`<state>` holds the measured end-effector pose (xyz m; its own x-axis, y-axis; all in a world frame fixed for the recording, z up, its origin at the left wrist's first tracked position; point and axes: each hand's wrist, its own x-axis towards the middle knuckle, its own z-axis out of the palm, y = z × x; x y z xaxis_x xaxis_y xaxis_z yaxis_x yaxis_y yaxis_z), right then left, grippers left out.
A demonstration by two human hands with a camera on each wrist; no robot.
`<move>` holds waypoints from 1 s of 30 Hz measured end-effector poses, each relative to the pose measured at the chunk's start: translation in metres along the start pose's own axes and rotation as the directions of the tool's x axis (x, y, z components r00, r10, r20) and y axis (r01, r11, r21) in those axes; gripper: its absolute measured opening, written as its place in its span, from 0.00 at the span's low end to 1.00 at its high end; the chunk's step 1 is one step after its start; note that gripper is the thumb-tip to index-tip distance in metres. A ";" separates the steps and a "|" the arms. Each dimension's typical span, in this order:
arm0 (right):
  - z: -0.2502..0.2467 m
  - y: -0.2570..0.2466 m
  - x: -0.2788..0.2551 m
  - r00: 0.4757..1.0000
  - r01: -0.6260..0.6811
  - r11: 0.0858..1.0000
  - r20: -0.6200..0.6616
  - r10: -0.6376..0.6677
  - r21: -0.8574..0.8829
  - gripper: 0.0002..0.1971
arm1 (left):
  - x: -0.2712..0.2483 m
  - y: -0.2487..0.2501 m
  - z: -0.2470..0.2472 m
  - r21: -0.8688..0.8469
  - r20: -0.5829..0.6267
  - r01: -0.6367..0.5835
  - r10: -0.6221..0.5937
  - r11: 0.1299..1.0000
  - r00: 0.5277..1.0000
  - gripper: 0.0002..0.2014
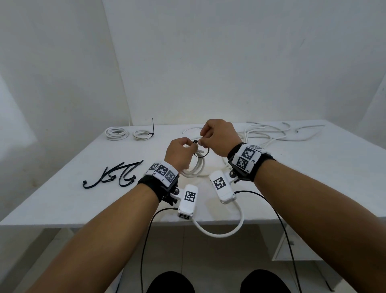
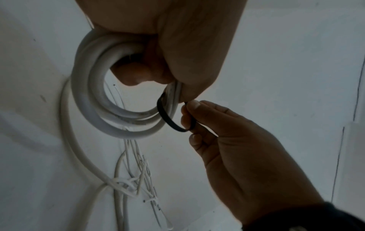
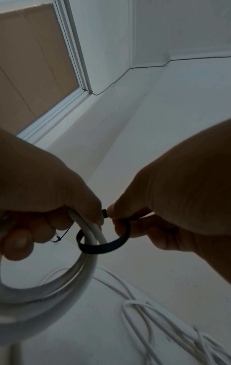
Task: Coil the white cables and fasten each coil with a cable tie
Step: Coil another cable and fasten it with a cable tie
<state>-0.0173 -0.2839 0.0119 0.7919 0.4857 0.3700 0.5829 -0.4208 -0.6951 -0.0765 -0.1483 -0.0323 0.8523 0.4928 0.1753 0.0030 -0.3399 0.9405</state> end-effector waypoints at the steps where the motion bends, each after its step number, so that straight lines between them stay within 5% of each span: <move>1: 0.000 -0.001 0.000 1.000 -0.002 1.000 0.006 0.002 -0.009 0.08 | 0.001 -0.001 0.000 0.036 -0.002 -0.029 0.029 0.999 1.000 0.09; 8: -0.004 -0.001 0.002 0.995 -0.096 0.995 0.028 0.097 -0.018 0.10 | -0.004 -0.003 0.000 0.256 0.016 -0.236 0.241 0.937 0.970 0.09; 13: -0.001 -0.004 -0.006 0.986 -0.132 0.986 0.120 0.119 0.106 0.10 | 0.003 0.000 -0.007 0.077 -0.034 -0.135 0.138 0.988 0.990 0.09; 18: -0.008 -0.009 -0.009 0.962 -0.247 0.893 0.207 0.179 0.377 0.09 | -0.012 0.005 -0.009 0.072 0.060 -0.272 0.268 0.960 0.962 0.09; 22: -0.013 -0.013 -0.008 0.936 -0.285 0.889 0.305 0.177 0.359 0.12 | -0.016 0.006 -0.014 -0.017 0.091 -0.248 0.249 0.969 0.964 0.08; 30: -0.005 -0.012 0.009 0.930 -0.364 0.826 0.208 0.302 0.431 0.09 | -0.020 0.001 -0.025 -0.189 0.150 -0.172 0.201 0.967 0.968 0.11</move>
<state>-0.0165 -0.2781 0.0267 0.8748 0.4844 0.0063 0.1147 -0.1943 -0.9742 -0.1065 -0.1390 -0.0275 0.9041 0.2886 0.3153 -0.2422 -0.2619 0.9342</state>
